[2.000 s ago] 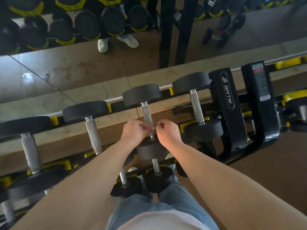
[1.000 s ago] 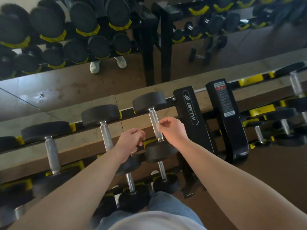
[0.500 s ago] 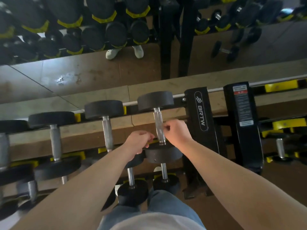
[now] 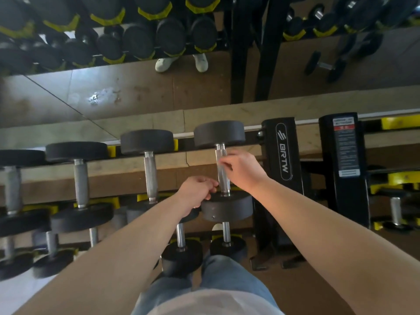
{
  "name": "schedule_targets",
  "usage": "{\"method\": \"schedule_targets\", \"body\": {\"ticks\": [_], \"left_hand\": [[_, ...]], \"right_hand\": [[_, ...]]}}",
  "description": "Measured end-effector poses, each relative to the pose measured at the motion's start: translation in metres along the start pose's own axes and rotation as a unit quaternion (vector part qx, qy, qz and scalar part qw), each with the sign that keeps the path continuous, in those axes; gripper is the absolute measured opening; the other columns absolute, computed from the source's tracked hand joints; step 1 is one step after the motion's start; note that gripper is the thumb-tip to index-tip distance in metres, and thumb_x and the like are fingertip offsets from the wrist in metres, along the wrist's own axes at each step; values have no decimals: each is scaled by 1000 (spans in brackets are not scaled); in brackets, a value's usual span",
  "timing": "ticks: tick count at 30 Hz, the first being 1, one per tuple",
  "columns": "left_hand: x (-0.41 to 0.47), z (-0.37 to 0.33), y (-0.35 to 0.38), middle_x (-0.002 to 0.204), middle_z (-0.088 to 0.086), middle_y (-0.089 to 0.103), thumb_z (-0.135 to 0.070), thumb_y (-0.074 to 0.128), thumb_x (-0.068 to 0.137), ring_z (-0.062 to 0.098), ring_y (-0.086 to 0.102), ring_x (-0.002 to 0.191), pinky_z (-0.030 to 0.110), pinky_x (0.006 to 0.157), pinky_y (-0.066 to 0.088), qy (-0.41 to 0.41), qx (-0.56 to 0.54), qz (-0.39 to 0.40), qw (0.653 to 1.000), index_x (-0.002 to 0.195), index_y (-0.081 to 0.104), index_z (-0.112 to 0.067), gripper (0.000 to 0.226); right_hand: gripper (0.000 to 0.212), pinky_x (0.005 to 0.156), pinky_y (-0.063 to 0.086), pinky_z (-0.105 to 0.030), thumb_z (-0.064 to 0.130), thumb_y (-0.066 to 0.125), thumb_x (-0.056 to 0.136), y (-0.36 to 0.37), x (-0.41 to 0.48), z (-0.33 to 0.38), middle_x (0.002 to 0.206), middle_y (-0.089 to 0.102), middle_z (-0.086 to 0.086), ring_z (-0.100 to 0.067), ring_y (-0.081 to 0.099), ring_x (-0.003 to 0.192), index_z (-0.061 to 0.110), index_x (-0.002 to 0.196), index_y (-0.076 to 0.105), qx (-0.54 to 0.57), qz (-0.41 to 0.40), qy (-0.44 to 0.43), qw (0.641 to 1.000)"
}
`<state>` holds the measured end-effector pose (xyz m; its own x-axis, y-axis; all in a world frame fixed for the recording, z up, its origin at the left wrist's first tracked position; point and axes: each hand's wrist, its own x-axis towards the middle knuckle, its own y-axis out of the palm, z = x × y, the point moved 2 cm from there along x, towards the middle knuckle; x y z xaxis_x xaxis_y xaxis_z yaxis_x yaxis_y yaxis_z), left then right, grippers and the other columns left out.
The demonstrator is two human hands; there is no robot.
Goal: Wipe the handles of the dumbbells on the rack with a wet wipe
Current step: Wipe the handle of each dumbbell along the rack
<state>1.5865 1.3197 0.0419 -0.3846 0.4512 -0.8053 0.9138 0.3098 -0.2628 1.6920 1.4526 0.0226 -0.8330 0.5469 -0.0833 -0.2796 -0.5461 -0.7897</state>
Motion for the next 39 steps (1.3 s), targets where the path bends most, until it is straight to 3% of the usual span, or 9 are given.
{"method": "schedule_targets", "body": {"ticks": [5, 7, 11, 13, 19, 23, 27, 35, 39], "left_hand": [[-2, 1, 1, 105, 4, 68, -20, 52, 105, 13, 56, 82, 20, 55, 38, 2, 6, 10, 1000, 109, 71, -24, 20], [-2, 2, 1, 105, 4, 70, -21, 53, 105, 14, 56, 82, 21, 57, 38, -5, -8, 6, 1000, 106, 71, -24, 18], [-2, 2, -1, 105, 3, 74, -22, 55, 105, 11, 59, 78, 20, 52, 39, -28, -21, -14, 999, 105, 72, -21, 17], [0, 3, -2, 105, 3, 74, -22, 53, 106, 11, 59, 77, 19, 51, 39, -30, -15, -19, 999, 106, 72, -21, 19], [2, 6, -1, 105, 3, 69, -21, 52, 105, 13, 56, 84, 23, 61, 40, -5, 23, -4, 1000, 114, 71, -22, 21], [4, 7, 1, 107, 1, 69, -19, 51, 105, 11, 56, 83, 22, 61, 41, 2, 27, 4, 1000, 111, 70, -25, 21], [5, 7, 2, 107, 2, 69, -15, 57, 102, 12, 56, 84, 22, 59, 41, -11, 11, 1, 1000, 106, 70, -24, 17], [9, 1, 6, 111, 4, 71, -14, 57, 100, 14, 56, 84, 22, 58, 41, -11, 22, 29, 999, 110, 71, -25, 20], [11, 1, 9, 109, 2, 71, -15, 56, 101, 11, 55, 80, 23, 58, 41, -21, 22, 31, 999, 107, 71, -27, 20]], "right_hand": [[21, 97, 55, -36, 22, 63, 99, 6, -21, -5, 110, 72, 4, -12, 67, 101, 23, 114, 77, -40, 233, -60, 970], [23, 94, 57, -35, 25, 59, 101, 6, -12, 0, 111, 73, 4, -12, 68, 100, 26, 117, 75, -66, 215, -67, 972], [22, 86, 58, -35, 26, 58, 102, 1, 14, 5, 109, 73, 0, -14, 68, 93, 22, 115, 75, -42, -10, -4, 999], [21, 85, 59, -35, 26, 60, 101, -1, 18, 6, 108, 73, -1, -14, 69, 92, 20, 114, 77, -19, -48, 10, 999], [18, 95, 54, -33, 21, 67, 97, 7, -19, -5, 109, 66, 7, -10, 63, 98, 20, 111, 78, 25, 227, -11, 974], [19, 86, 50, -19, 25, 67, 96, 10, -19, -19, 111, 70, 7, -2, 63, 98, 22, 113, 75, 146, 104, 91, 980], [19, 81, 47, -15, 26, 67, 97, 7, -3, -20, 105, 70, 11, 1, 64, 95, 20, 114, 71, 260, -54, 198, 944], [8, 79, 53, -24, 23, 76, 90, 6, -26, -24, 92, 68, 9, -9, 65, 88, 26, 88, 69, 161, 190, 171, 953], [4, 78, 53, -25, 27, 74, 92, 11, -29, -26, 92, 70, 6, -11, 67, 87, 24, 92, 71, 217, 124, 221, 943]]}}
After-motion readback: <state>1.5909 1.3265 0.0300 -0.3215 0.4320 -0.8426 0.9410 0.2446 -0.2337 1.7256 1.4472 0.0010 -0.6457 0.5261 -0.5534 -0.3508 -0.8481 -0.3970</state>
